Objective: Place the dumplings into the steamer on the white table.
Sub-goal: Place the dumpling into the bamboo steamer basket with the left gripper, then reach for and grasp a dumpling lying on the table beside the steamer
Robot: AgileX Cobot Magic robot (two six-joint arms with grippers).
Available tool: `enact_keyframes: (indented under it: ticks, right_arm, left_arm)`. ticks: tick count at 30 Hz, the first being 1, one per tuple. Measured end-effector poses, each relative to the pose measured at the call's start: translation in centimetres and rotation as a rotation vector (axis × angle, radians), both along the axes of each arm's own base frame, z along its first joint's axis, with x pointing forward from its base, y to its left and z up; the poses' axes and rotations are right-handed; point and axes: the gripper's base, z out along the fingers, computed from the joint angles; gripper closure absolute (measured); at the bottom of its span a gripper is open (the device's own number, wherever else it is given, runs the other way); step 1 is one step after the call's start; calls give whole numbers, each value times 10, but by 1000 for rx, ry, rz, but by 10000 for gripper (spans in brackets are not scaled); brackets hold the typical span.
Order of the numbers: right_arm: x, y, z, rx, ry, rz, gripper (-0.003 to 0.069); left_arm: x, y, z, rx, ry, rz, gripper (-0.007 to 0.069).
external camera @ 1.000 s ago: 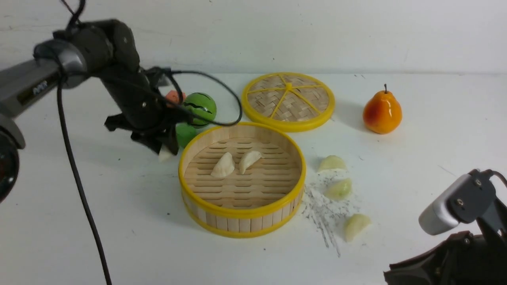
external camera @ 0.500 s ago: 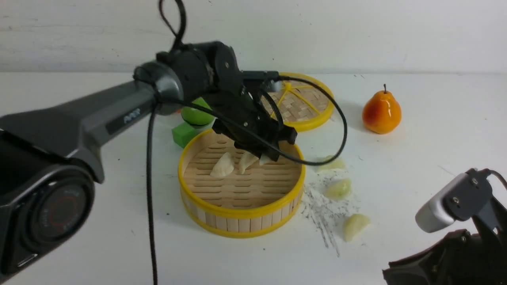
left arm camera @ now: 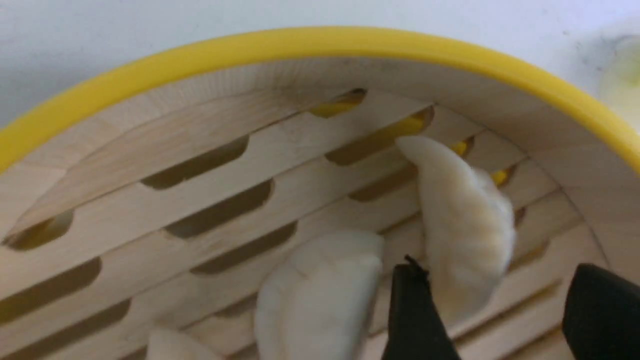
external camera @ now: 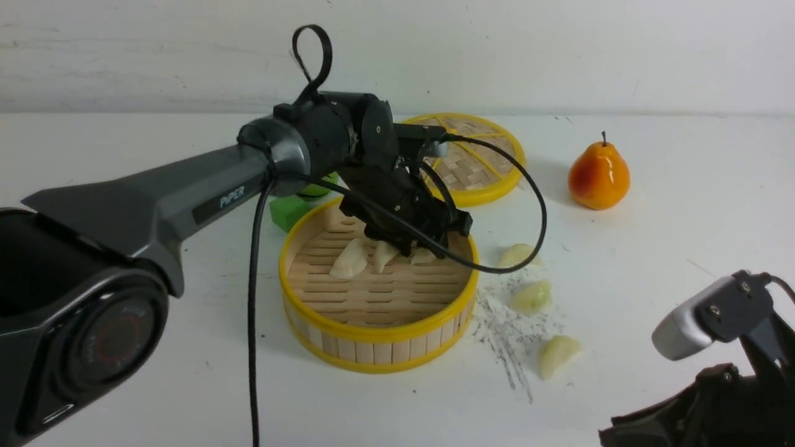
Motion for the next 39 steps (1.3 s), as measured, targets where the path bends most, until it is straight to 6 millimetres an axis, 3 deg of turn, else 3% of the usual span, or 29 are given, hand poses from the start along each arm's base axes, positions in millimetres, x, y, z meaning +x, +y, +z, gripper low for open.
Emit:
enact_keyframes:
  ticks: [3, 6, 7, 11, 12, 13, 15, 16, 19, 22, 25, 26, 30, 34, 39]
  right_arm:
    - [6, 1, 12, 7, 13, -33, 446]
    - [24, 2, 32, -30, 15, -81, 349]
    - [28, 2, 35, -46, 11, -86, 331]
    - [69, 4, 46, -107, 37, -215, 230]
    - [84, 7, 42, -107, 60, -255, 218]
    - [84, 7, 42, -107, 60, -255, 218]
    - [119, 17, 34, -115, 96, -299, 204]
    - [131, 21, 29, -123, 109, -305, 202]
    - [156, 28, 16, -133, 150, -335, 199]
    - [170, 32, -8, -135, 221, -387, 199]
    - [177, 32, -27, -144, 260, -441, 210]
    - [178, 31, -30, -152, 264, -448, 212]
    - [180, 28, -54, -174, 303, -527, 249]
    - [185, 31, -70, -140, 343, -571, 287]
    - [188, 33, -83, -122, 387, -595, 328]
  left_arm:
    - [-12, 10, 41, 36, -46, -19, 240]
    - [-30, 29, 98, 110, -136, -24, 300]
    - [-35, 34, 109, 126, -148, -21, 317]
    - [-79, 68, 177, 198, -188, 24, 468]
    - [-93, 78, 197, 188, -219, 37, 514]
    - [-93, 78, 197, 188, -219, 37, 514]
    - [-130, 100, 242, 135, -315, 60, 606]
    - [-145, 108, 254, 117, -345, 65, 634]
    - [-186, 129, 279, 75, -406, 74, 638]
    - [-223, 149, 281, 51, -409, 96, 638]
    - [-261, 170, 263, 51, -374, 113, 638]
    - [-266, 173, 259, 54, -367, 113, 638]
    - [-317, 202, 208, 51, -351, 157, 638]
    - [-358, 232, 161, 2, -490, 254, 638]
    - [-384, 261, 92, 35, -538, 406, 638]
